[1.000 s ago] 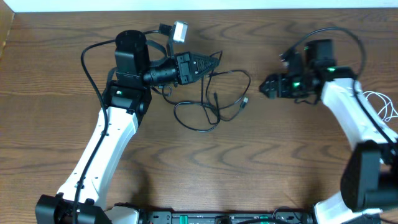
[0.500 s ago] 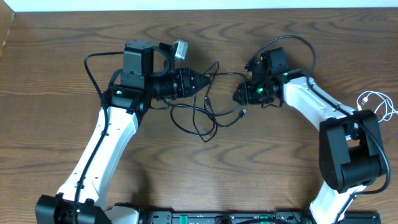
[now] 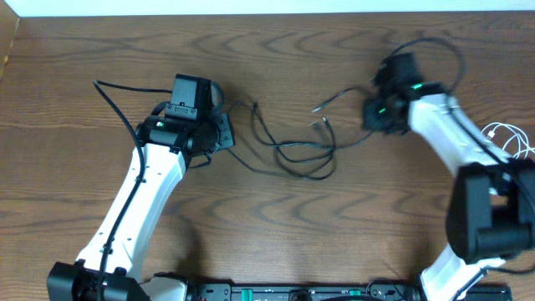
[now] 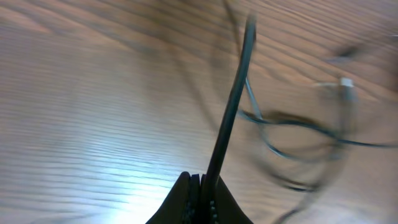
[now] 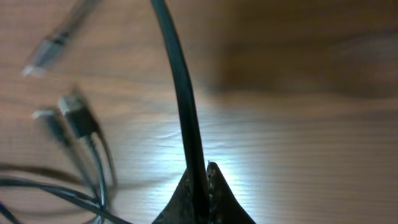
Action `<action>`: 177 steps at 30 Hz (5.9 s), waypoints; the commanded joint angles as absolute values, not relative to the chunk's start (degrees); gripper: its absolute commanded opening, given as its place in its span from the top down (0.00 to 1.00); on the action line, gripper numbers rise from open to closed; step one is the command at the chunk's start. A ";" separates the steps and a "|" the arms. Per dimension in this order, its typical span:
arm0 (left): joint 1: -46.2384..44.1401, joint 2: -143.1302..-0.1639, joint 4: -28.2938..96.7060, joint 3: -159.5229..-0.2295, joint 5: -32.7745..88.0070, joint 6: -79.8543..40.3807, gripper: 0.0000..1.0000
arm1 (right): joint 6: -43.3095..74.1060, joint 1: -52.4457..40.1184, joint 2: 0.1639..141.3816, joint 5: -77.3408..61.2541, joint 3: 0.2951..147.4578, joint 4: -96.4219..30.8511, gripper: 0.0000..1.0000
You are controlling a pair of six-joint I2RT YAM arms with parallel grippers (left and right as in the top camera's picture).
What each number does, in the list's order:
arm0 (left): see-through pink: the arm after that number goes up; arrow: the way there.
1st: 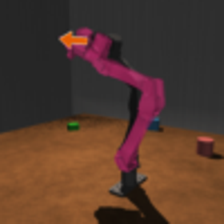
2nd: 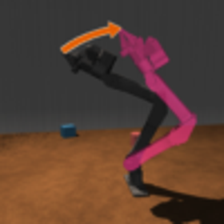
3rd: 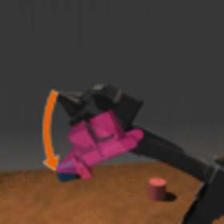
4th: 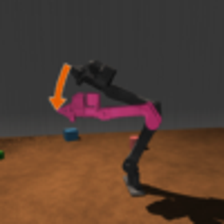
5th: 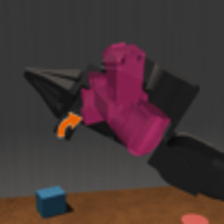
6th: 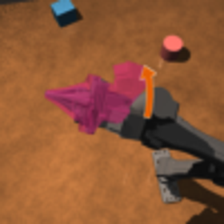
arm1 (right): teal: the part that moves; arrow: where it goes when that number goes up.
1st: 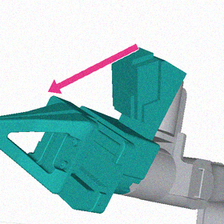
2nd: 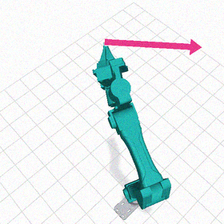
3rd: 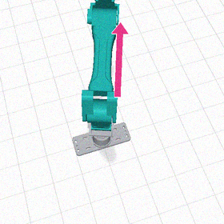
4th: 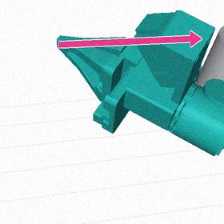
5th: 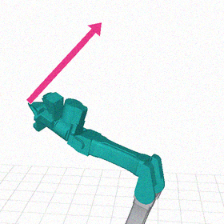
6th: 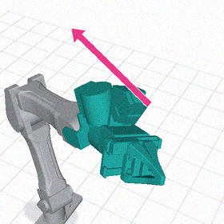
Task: Untangle cables
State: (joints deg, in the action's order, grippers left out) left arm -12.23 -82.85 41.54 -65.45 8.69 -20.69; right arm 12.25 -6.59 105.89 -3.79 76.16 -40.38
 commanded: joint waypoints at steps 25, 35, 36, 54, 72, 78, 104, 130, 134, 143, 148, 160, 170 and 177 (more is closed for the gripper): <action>-12.21 -82.63 42.54 -65.84 -15.20 -26.24 0.92 | 14.76 25.19 87.33 7.09 87.94 -42.00 0.99; -13.04 -82.63 36.42 -65.84 17.15 -21.47 0.92 | 14.35 22.87 87.33 -19.27 87.94 -43.24 0.99; -13.47 -82.63 35.88 -65.84 17.76 -20.97 0.92 | 13.45 22.28 87.33 -22.94 87.94 -44.31 0.99; -19.11 -82.74 33.10 -65.84 17.10 -19.92 0.92 | 13.23 5.28 87.44 -45.74 86.02 -48.62 0.99; -19.11 -82.74 33.10 -65.84 17.58 -19.92 0.21 | 15.35 4.12 87.44 -10.09 85.80 -60.40 0.44; -23.49 -82.87 33.17 -65.84 17.34 -12.51 0.13 | 14.85 4.05 87.44 -9.37 83.77 -60.60 0.37; -30.39 -86.41 17.65 -65.84 13.98 -5.21 0.12 | 14.50 4.05 87.44 -9.37 77.08 -58.92 0.36; -35.70 -117.08 35.05 -87.46 15.88 -9.96 0.13 | 14.52 4.05 87.44 -9.37 77.08 -58.74 0.36; -37.30 -119.79 33.32 -87.44 15.86 -9.98 0.13 | 14.52 4.05 87.44 -9.39 77.08 -58.72 0.36; -39.86 -122.87 31.66 -87.24 15.88 -9.98 0.37 | 14.52 4.05 87.44 -9.39 77.08 -58.74 0.36; -39.83 -122.37 31.64 -87.24 15.90 -9.96 0.74 | 14.50 4.05 87.44 -9.37 77.08 -58.74 0.36; -39.59 -106.78 31.64 -87.24 17.61 -9.98 0.92 | 2.20 3.46 87.44 -22.31 74.85 -58.26 0.37; -39.55 -105.75 32.36 -87.24 24.69 -10.20 0.92 | -2.42 0.34 87.44 -29.54 65.47 -47.27 0.48; -39.57 -105.75 32.45 -87.24 24.69 -10.20 0.92 | -2.42 -2.07 87.44 -29.63 59.94 -39.11 0.57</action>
